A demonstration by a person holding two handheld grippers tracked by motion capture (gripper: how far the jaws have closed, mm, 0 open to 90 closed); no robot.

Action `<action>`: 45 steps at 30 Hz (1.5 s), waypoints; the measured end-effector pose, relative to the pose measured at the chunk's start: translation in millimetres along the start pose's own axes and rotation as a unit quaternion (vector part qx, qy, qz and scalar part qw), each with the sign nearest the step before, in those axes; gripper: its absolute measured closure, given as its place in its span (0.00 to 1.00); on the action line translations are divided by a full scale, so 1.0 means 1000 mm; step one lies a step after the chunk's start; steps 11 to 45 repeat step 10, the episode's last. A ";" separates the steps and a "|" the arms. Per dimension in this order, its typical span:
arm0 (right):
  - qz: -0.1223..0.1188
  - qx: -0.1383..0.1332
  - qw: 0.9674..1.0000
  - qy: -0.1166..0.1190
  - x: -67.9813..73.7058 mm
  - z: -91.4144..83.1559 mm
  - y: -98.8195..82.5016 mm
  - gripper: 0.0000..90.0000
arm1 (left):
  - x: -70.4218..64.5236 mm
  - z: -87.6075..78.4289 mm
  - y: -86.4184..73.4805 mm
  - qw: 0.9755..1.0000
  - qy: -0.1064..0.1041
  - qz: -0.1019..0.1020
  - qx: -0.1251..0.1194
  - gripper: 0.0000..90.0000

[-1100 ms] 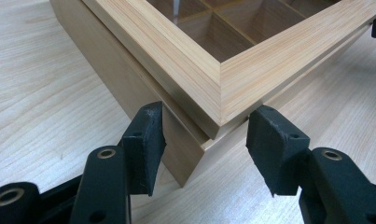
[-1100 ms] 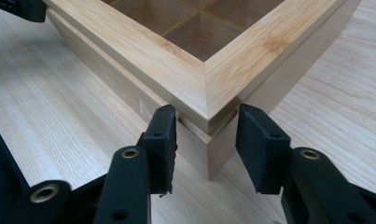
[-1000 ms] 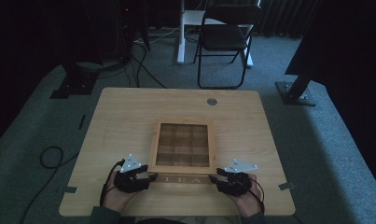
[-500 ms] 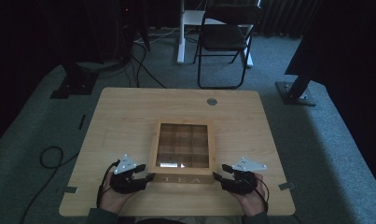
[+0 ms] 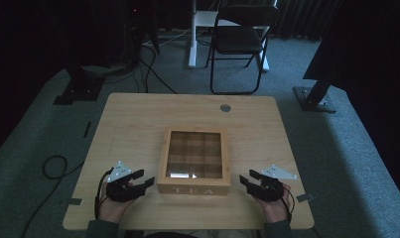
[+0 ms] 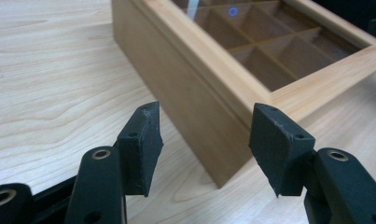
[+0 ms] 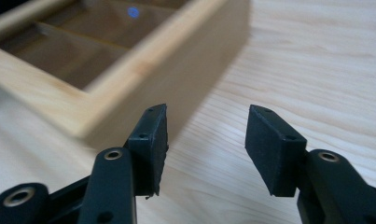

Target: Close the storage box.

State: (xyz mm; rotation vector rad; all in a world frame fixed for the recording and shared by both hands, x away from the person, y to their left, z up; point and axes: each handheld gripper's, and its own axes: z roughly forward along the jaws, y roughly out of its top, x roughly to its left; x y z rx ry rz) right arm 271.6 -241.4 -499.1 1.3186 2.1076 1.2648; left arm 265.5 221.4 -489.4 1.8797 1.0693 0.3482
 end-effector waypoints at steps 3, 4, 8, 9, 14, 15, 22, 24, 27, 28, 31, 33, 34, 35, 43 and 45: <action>-0.006 0.012 1.000 -0.027 -0.009 0.006 -0.002 0.54 | 0.003 0.002 -0.002 1.000 0.008 -0.003 0.002 0.49; -0.006 0.012 1.000 -0.027 -0.009 0.006 -0.002 0.54 | 0.005 0.003 -0.002 1.000 0.010 -0.006 0.001 0.49; -0.009 0.025 0.999 -0.048 -0.018 0.016 -0.002 0.54 | 0.008 0.006 -0.004 1.000 0.016 -0.014 0.004 0.48; -0.008 0.028 0.998 -0.048 -0.020 0.018 -0.003 0.54 | 0.008 0.006 -0.004 1.000 0.017 -0.014 0.004 0.48; -0.010 0.039 0.998 -0.048 -0.022 0.024 -0.003 0.52 | 0.008 0.007 -0.004 1.000 0.018 -0.014 0.005 0.48; -0.010 0.039 0.998 -0.048 -0.022 0.024 -0.003 0.52 | 0.008 0.007 -0.004 1.000 0.018 -0.014 0.005 0.48; -0.010 0.039 0.998 -0.048 -0.022 0.024 -0.003 0.52 | 0.008 0.007 -0.004 1.000 0.018 -0.014 0.005 0.48; -0.010 0.039 0.998 -0.048 -0.022 0.024 -0.003 0.52 | 0.008 0.007 -0.004 1.000 0.018 -0.014 0.005 0.48; -0.010 0.039 0.998 -0.048 -0.022 0.024 -0.003 0.52 | 0.008 0.007 -0.004 1.000 0.018 -0.014 0.005 0.48; -0.010 0.039 0.998 -0.048 -0.022 0.024 -0.003 0.52 | 0.008 0.007 -0.004 1.000 0.018 -0.014 0.005 0.48; -0.010 0.039 0.998 -0.048 -0.022 0.024 -0.003 0.52 | 0.008 0.007 -0.004 1.000 0.018 -0.014 0.005 0.48; -0.010 0.039 0.998 -0.048 -0.022 0.024 -0.003 0.52 | 0.008 0.007 -0.004 1.000 0.018 -0.014 0.005 0.48; -0.010 0.039 0.998 -0.048 -0.022 0.024 -0.003 0.52 | 0.008 0.007 -0.004 1.000 0.018 -0.014 0.005 0.48; -0.010 0.039 0.998 -0.048 -0.022 0.024 -0.003 0.52 | 0.008 0.007 -0.004 1.000 0.018 -0.014 0.005 0.48; -0.010 0.039 0.998 -0.048 -0.022 0.024 -0.003 0.52 | 0.008 0.007 -0.004 1.000 0.018 -0.014 0.005 0.48; -0.010 0.039 0.998 -0.048 -0.022 0.024 -0.003 0.52 | 0.008 0.007 -0.004 1.000 0.018 -0.014 0.005 0.48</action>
